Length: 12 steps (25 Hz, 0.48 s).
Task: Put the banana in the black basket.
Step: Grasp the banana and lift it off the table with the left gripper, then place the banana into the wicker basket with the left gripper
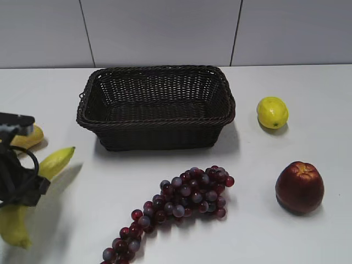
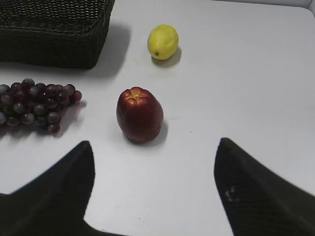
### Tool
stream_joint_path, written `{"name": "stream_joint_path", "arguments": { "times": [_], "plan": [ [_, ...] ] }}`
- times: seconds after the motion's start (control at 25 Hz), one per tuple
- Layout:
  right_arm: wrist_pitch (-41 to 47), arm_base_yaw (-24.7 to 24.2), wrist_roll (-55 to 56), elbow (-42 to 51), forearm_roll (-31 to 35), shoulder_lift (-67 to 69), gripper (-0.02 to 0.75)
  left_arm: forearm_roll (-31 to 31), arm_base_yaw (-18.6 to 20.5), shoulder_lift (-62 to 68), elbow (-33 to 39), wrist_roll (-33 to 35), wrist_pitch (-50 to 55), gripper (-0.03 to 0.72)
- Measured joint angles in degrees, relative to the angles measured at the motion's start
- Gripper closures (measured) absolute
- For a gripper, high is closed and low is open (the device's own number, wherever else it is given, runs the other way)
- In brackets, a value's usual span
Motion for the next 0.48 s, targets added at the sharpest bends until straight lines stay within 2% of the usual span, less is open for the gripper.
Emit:
{"name": "stream_joint_path", "arguments": {
  "times": [0.24,0.48],
  "plan": [
    [0.0,0.0,0.0,0.0,0.0,0.0,0.167,-0.2,0.0,-14.8,-8.1,1.1,-2.3,0.274],
    [0.0,0.0,0.0,0.0,0.0,0.0,0.167,-0.5,0.0,-13.1,-23.0,6.7,-4.2,0.274]
  ]
}}
